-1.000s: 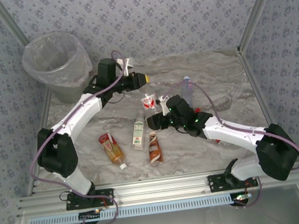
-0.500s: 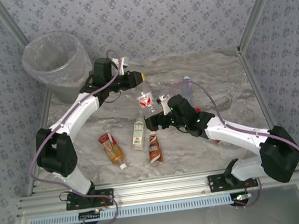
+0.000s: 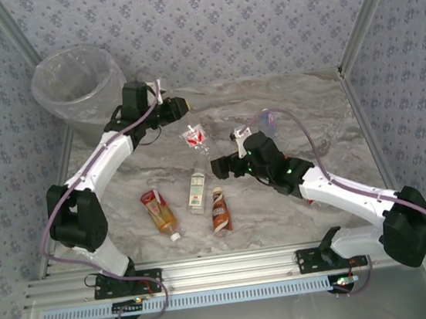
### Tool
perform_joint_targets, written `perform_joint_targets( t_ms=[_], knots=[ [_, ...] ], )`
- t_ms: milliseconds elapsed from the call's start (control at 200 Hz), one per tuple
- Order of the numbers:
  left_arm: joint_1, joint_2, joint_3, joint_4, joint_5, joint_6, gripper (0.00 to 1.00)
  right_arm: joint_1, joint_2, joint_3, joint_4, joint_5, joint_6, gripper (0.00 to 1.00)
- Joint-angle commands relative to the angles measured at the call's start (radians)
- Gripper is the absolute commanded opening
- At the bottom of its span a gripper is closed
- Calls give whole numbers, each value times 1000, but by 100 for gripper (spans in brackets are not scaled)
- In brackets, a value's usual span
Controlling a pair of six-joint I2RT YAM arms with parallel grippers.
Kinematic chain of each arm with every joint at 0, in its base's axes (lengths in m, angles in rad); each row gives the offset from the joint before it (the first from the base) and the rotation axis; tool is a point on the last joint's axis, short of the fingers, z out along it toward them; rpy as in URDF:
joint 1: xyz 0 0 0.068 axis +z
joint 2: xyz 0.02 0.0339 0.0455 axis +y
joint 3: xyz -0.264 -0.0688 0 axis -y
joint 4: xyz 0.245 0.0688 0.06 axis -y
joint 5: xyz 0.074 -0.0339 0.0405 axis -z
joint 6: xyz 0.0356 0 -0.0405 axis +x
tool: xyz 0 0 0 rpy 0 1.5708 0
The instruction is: Put the plastic bottles in the bin
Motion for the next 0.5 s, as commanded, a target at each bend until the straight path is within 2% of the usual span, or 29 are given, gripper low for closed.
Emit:
perform_joint_targets(
  t_ms=[0,115,195,340,495],
  knots=[
    [20,-78,43,-13,-40,-1,0,0,-17,-40,41,177,105,99],
    [35,-113,71,-38,-135,29,0,-5,-11,-46,29,256,159,97],
    [54,-140,53,11,-136,16,0,-7,-8,-32,16,245,158,95],
    [78,-181,78,62,-154,45,0,-1,-8,-28,20,304,201,99],
    [87,-234,136,75,-383,167,0,-1,-3,-32,16,331,218,99]
  ],
)
